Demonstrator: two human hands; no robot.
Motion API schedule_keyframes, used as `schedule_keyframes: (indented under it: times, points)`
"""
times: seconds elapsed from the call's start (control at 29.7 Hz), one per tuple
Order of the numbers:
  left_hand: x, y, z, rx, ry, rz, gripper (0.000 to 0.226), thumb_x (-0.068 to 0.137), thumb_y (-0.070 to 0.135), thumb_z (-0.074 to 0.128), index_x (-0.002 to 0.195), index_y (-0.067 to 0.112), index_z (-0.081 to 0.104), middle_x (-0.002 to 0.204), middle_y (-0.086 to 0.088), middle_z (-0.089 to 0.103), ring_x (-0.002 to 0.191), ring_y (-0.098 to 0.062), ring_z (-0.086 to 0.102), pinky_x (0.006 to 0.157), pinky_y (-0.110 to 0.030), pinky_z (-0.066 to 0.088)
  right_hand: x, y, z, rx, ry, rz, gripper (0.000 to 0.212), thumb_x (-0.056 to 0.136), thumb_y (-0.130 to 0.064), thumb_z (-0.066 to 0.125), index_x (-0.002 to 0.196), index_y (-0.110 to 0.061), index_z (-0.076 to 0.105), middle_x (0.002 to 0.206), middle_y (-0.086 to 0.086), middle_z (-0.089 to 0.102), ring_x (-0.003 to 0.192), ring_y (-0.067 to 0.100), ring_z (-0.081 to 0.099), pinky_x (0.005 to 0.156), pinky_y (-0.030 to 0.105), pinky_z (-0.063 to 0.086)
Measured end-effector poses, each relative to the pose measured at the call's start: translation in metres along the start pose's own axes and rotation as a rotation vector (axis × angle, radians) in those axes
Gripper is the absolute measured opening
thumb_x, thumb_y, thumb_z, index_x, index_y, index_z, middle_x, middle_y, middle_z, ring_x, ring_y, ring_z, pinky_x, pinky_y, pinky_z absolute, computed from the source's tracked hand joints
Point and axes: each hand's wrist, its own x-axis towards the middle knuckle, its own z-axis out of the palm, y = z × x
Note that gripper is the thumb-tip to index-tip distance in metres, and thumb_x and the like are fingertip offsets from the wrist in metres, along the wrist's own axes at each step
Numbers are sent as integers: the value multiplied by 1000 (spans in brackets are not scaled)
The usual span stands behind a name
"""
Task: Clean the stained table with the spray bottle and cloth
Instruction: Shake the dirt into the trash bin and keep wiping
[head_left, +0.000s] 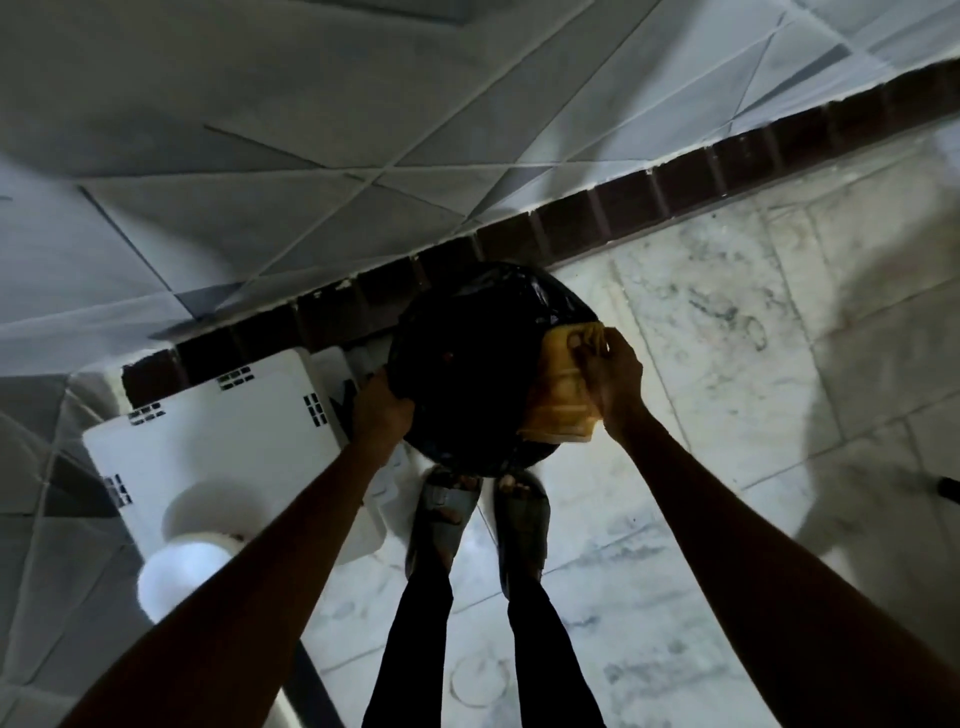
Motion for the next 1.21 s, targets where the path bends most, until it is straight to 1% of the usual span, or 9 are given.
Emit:
schedule_keyframes:
  times: [0.1,0.17,0.34,0.51,0.64,0.81,0.98,1.15,1.21]
  points:
    - [-40,17,-27,54,-41,21,45,92,11,61,136,4,52,130,-21,60,121,-38,57,104,-46,46,-39,-12,-46,307,-120,94,18,95,-29,68,82,-21,59,65,-8,56,58,11,52,47,18,44]
    - [-83,42,-53,29,-94,87,44,93,9,62,135,4,52,129,-17,60,121,-34,57,104,-41,46,-73,-19,-83,448,-197,137,15,93,-30,70,95,-15,67,70,-6,68,63,16,62,53,21,50]
    - [-211,109,-110,117,-191,247,50,95,15,62,142,8,48,139,-12,56,127,-29,53,105,-32,40,-181,-44,-174,654,-319,250,97,52,-57,93,128,-6,63,120,19,71,110,36,69,83,44,60]
    - [-351,174,-152,265,-300,460,54,90,6,61,142,11,49,135,-3,56,121,-16,51,102,-28,38,-323,-51,-268,757,-148,211,56,87,-44,71,126,-4,65,116,19,73,104,33,71,78,38,60]
    - [-441,199,-158,429,-353,496,51,91,9,60,141,11,50,138,-13,57,126,-31,54,105,-38,43,-439,-35,-311,769,79,109,65,78,-57,75,124,-12,66,108,14,74,97,29,70,72,35,57]
    - [-526,198,-136,569,-412,644,46,88,14,65,134,12,57,127,-13,65,116,-29,61,94,-31,46,-553,-1,-335,898,390,72,27,96,-40,63,108,-16,68,100,11,77,92,25,73,72,36,62]
    - [-618,151,-60,695,-437,696,44,83,18,63,126,19,61,113,-8,70,103,-29,65,87,-33,53,-670,96,-354,1141,631,134,33,98,-39,60,116,-12,65,106,15,76,98,33,73,79,45,61]
    - [-698,81,37,773,-512,744,39,85,14,61,124,17,62,114,-8,69,101,-28,65,80,-31,52,-772,202,-356,1456,657,143,85,68,-65,81,125,-4,63,113,21,74,104,38,72,83,48,60]
    - [-715,63,62,749,-558,694,40,85,12,61,124,19,61,115,-6,68,98,-26,65,81,-33,55,-791,227,-356,1619,596,143,68,83,-52,73,125,0,62,119,25,70,108,39,70,82,47,61]
